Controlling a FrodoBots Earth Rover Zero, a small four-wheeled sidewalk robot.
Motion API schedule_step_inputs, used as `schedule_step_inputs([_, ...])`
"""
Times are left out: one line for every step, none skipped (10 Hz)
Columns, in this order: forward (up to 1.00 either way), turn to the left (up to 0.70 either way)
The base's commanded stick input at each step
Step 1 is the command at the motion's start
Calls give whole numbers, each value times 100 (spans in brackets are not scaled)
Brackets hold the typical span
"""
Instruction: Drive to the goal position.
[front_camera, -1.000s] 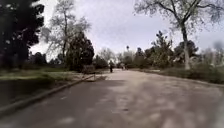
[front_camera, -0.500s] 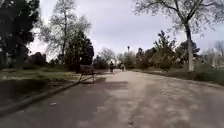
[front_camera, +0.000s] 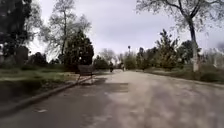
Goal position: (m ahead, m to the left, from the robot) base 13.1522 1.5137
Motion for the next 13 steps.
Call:
schedule_step_inputs([70,0])
schedule_step_inputs([70,0])
schedule_step_inputs([70,0])
schedule_step_inputs([70,0])
schedule_step_inputs([70,0])
schedule_step_inputs([70,0])
schedule_step_inputs([70,0])
schedule_step_inputs([70,0])
schedule_step_inputs([70,0])
schedule_step_inputs([70,0])
schedule_step_inputs([70,0])
schedule_step_inputs([70,0])
schedule_step_inputs([70,0])
